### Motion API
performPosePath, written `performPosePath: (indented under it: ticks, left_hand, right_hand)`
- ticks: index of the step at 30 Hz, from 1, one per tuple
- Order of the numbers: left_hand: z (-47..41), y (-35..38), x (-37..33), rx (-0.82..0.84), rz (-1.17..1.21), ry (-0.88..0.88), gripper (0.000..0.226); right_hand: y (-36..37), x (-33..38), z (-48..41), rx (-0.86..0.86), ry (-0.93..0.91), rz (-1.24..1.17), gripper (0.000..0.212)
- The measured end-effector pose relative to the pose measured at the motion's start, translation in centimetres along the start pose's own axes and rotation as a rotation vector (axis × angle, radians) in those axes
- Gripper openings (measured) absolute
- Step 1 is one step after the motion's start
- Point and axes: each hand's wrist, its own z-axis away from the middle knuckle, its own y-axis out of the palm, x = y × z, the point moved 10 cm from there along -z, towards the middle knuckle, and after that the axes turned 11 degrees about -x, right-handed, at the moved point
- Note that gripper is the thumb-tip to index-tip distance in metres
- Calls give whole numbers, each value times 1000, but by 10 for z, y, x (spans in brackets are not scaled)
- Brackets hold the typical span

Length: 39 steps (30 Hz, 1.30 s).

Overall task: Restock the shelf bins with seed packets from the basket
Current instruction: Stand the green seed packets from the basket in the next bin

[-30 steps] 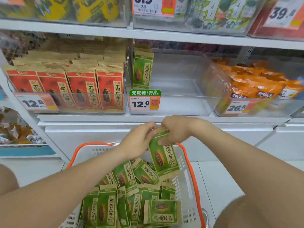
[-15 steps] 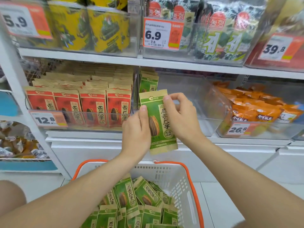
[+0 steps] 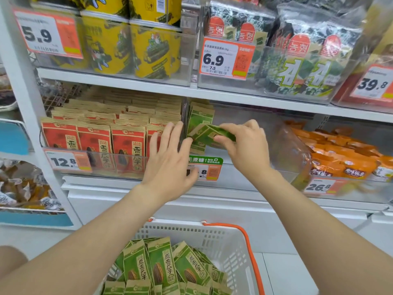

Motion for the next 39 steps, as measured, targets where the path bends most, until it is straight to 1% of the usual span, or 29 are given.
performPosePath:
  ticks: [3, 6, 8, 10, 12, 14, 16, 18, 22, 24, 26, 29, 31, 34, 36, 39]
  left_hand:
    - [2, 9, 0, 24, -69, 25, 49]
    - [1, 12, 0, 21, -103, 44, 43]
    - [1, 14, 1, 12, -114, 46, 41]
    - [2, 14, 1, 2, -106, 43, 39]
    - [2, 15, 0, 2, -97, 38, 38]
    - [2, 16, 1, 0, -91, 23, 37]
    - [2, 16, 1, -6, -86, 11, 37]
    - [2, 16, 1, -14, -82, 7, 37]
    - [3, 17, 1, -12, -77, 9, 37]
    - [3, 17, 1, -15, -78, 4, 38]
    - [3, 17, 1, -16, -78, 2, 38]
    - [3, 17, 1, -18, -74, 6, 39]
    - [4, 18, 1, -17, -80, 12, 40]
    - [4, 18, 0, -10, -82, 11, 42]
    - [5, 17, -1, -14, -62, 2, 45]
    - [6, 8, -4, -48, -9, -6, 56]
  right_hand:
    - [35, -11, -2, 102, 100, -72, 30]
    - [54, -29, -8, 92, 248, -152, 30]
    - [68, -42, -9, 118, 371, -207, 29]
    - [88, -52, -10, 189, 474, -256, 26]
    - [111, -59, -8, 294, 535, -234, 27]
    - [131, -57, -4, 415, 516, -160, 30]
    - [141, -52, -3, 479, 488, -108, 38]
    - [145, -49, -7, 459, 504, -109, 44]
    - [142, -41, -15, 351, 529, -90, 48]
    - [145, -40, -15, 365, 523, -85, 43]
    - [152, -42, -11, 440, 513, -81, 36]
    - [154, -42, -5, 497, 556, -129, 35]
    - [152, -41, -2, 503, 579, -152, 37]
    - [145, -39, -2, 501, 569, -136, 32]
    - [134, -40, -5, 480, 558, -121, 32]
    - [116, -42, -7, 426, 553, -105, 32]
